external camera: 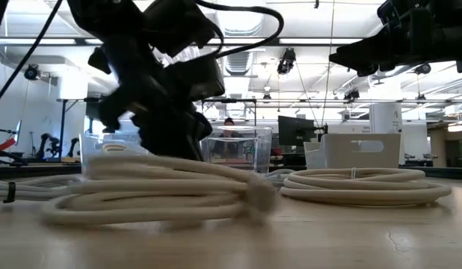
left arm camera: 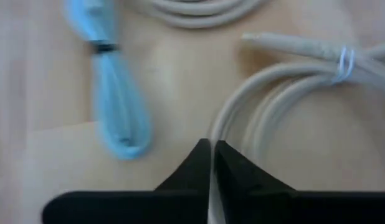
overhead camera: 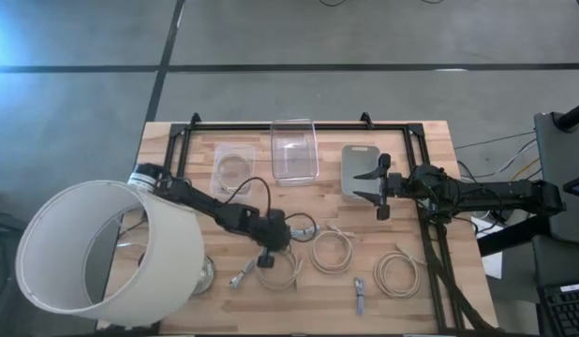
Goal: Pick & Place USB Port
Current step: Put the brown USB cable into the white transparent bin
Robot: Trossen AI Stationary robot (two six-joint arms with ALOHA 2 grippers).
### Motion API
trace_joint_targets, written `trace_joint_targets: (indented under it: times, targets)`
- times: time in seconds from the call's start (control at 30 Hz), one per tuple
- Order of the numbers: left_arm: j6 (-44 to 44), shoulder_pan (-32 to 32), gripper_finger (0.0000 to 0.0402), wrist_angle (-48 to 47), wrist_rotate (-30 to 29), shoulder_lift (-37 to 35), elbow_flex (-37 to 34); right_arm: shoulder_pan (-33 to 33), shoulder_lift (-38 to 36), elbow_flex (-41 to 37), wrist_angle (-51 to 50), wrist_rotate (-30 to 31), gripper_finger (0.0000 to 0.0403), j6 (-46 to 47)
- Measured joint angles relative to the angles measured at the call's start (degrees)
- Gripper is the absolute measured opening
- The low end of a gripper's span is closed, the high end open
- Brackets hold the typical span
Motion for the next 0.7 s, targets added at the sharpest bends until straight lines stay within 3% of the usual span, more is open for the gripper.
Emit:
trace_joint_targets:
  times: [0.13,0.3,0.7]
  targets:
    - [0.1,0.8,0.0011,-0.4,-5.7,-0.6,-0.1,0.0,0.0,0.0,0.0,0.0,0.0201,0.0]
    - [1.7,1.2,0.0014,-1.4,-8.1,-2.5,-0.3,0.0,0.0,0.0,0.0,0.0,0.0201,0.0]
    - [1.4,1.1,0.0015,-1.6,-8.9,-4.5,-0.3,0.0,0.0,0.0,-0.1,0.0,0.0201,0.0]
